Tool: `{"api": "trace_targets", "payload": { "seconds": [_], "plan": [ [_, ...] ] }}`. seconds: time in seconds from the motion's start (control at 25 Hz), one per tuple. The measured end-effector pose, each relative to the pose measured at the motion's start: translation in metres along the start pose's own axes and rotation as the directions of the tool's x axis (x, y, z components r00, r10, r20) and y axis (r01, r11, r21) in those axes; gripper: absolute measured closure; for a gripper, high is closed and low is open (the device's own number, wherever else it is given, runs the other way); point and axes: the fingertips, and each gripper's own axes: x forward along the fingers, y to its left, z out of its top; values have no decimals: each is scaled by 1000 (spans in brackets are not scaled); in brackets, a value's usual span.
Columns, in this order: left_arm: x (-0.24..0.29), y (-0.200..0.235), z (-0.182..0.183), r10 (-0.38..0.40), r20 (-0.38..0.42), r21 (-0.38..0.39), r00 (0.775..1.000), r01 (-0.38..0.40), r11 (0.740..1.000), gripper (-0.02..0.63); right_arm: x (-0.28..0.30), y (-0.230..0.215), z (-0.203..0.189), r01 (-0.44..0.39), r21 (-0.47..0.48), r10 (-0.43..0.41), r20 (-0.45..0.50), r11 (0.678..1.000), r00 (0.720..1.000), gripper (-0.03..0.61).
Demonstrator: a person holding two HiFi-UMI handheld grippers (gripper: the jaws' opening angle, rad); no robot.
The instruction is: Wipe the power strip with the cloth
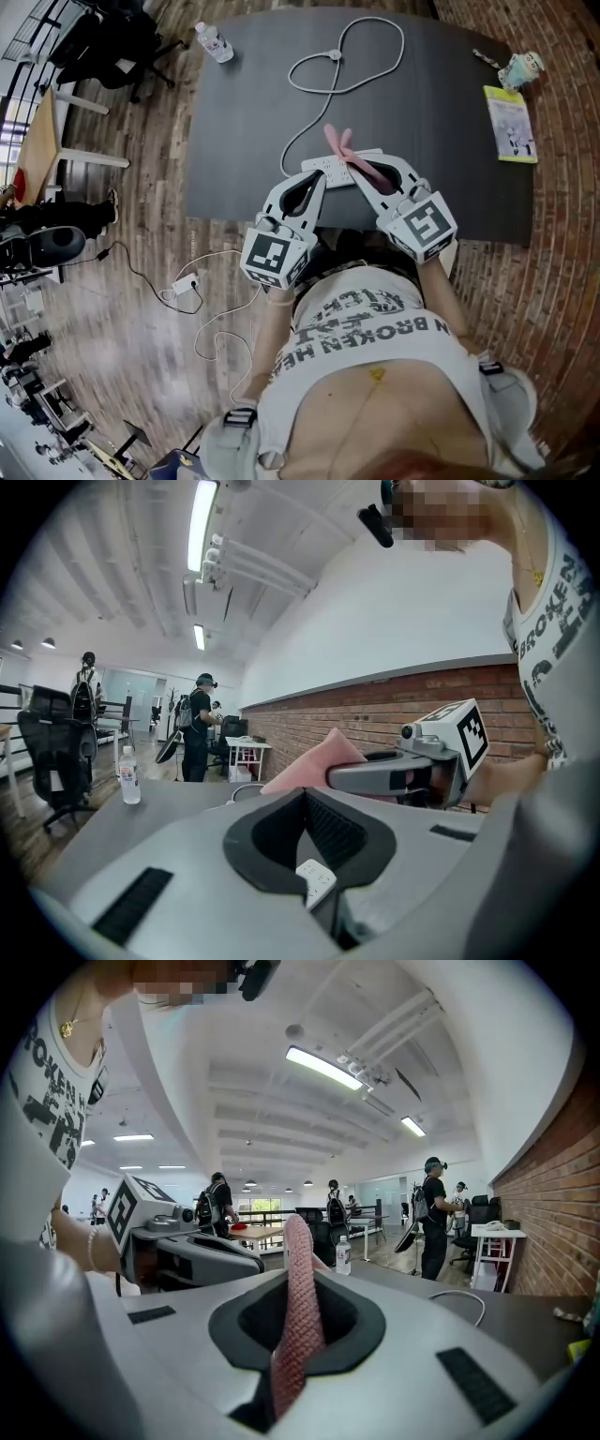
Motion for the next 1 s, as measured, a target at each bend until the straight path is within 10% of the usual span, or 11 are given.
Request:
{"api": "trace_targets", "payload": {
  "seconds": [1.0],
  "plan": [
    [14,83,-122,-146,-240,-45,960,139,989,569,62,-11,-37,150,48,-143,-129,988,981,561]
  ]
}}
